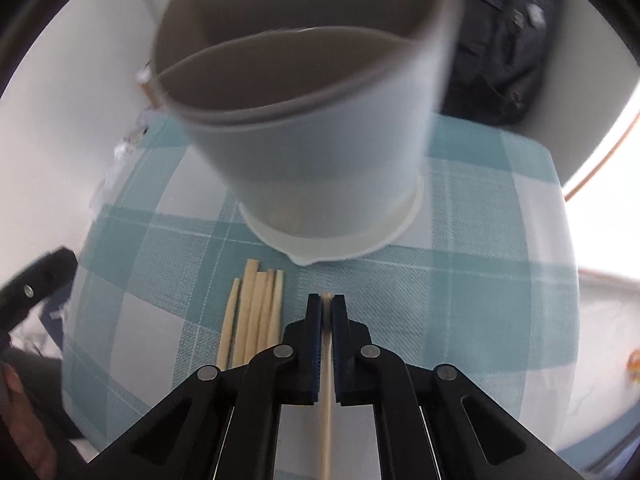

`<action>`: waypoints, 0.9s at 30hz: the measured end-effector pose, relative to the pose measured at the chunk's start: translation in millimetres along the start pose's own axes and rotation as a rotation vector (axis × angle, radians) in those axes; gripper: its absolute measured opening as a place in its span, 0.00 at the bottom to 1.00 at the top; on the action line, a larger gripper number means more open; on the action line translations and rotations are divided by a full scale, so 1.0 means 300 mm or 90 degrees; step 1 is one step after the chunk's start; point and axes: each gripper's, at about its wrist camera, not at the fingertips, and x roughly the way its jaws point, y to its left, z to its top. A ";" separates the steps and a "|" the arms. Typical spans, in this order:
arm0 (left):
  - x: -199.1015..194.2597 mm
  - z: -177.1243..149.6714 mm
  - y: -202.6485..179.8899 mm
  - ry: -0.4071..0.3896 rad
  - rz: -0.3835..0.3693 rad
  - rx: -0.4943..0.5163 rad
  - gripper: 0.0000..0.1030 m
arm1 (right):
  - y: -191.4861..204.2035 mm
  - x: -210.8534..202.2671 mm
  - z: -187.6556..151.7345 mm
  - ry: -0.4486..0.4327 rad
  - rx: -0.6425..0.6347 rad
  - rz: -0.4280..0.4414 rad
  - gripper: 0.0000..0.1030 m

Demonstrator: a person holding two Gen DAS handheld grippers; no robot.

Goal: Organize utensils
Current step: 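Lower the right gripper onto the chopstick pile and close on a chopstick, then close the left gripper on a chopstick while the right gripper lifts its chopstick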

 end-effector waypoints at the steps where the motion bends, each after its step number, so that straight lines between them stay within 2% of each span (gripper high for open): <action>1: 0.001 -0.002 -0.005 0.001 0.001 0.004 0.74 | -0.020 -0.003 -0.005 0.003 0.023 0.006 0.03; 6: 0.003 -0.013 -0.027 0.007 0.001 0.022 0.74 | -0.107 -0.005 -0.011 0.030 0.114 0.050 0.04; 9: 0.008 -0.023 -0.038 0.013 0.003 0.034 0.74 | -0.129 0.001 -0.011 0.037 0.128 0.055 0.04; 15: 0.026 -0.040 -0.059 0.030 0.013 0.059 0.74 | -0.028 0.017 -0.008 0.024 0.021 -0.009 0.04; 17: 0.036 -0.047 -0.070 0.040 0.016 0.072 0.74 | -0.017 0.021 -0.009 0.018 0.004 -0.014 0.04; 20: 0.053 -0.059 -0.087 0.064 0.013 0.084 0.74 | -0.052 0.013 -0.007 0.008 0.034 0.020 0.03; 23: 0.060 -0.072 -0.105 0.088 -0.010 0.093 0.74 | -0.106 -0.019 0.008 -0.024 0.093 0.091 0.04; 25: 0.071 -0.081 -0.130 0.108 -0.024 0.108 0.74 | -0.147 -0.065 0.016 -0.074 0.127 0.129 0.04; 27: 0.087 -0.096 -0.164 0.122 -0.019 0.137 0.74 | -0.182 -0.107 0.020 -0.119 0.157 0.156 0.04</action>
